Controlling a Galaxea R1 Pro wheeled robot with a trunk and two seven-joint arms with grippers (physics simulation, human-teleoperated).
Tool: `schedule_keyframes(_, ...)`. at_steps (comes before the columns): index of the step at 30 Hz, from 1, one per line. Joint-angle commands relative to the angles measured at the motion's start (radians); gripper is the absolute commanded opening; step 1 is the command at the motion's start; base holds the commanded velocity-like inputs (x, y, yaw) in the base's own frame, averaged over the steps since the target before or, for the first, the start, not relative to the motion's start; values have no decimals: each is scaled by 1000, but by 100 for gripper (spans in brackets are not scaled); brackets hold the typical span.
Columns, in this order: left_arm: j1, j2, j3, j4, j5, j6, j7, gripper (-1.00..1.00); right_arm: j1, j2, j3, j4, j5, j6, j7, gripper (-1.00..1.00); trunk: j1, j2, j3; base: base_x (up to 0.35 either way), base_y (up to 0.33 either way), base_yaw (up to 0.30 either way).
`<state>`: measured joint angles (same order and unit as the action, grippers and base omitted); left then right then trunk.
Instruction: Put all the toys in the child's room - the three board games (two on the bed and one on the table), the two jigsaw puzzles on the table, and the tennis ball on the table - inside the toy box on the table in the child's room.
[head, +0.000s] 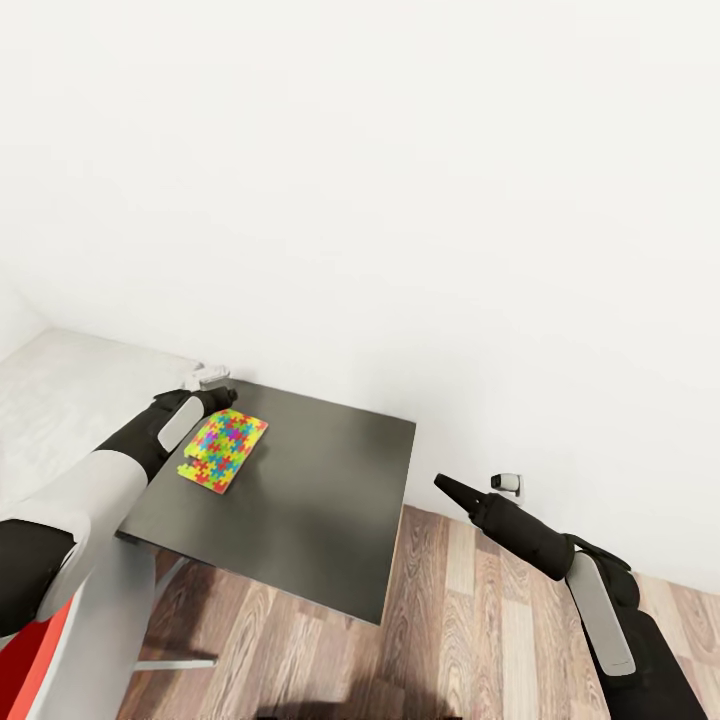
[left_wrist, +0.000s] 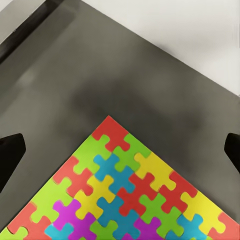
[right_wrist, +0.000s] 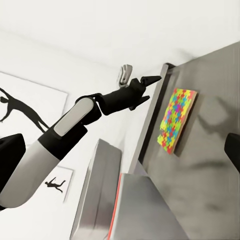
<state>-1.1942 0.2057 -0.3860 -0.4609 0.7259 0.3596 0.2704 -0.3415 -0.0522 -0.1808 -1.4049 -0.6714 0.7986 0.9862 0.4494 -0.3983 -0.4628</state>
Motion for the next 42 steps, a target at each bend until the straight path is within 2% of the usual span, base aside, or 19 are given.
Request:
schedule_keyframes(1, -1, 1, -8, -2, 10, 3, 9, 100, -1, 0, 0, 0, -3, 5, 1, 100, 1, -2, -2, 56, 0, 0)
schedule_keyframes(33, -1, 1, -6, -2, 16, 8, 9, 100, 0, 0, -1, 0, -2, 4, 0, 100, 1, -2, -3, 72, 17, 0)
schedule_keyframes(42, -1, 1, -4, 35, 23, 10, 7, 100, -1, 0, -2, 0, -3, 5, 0, 100, 1, -2, -3, 12, 6, 0)
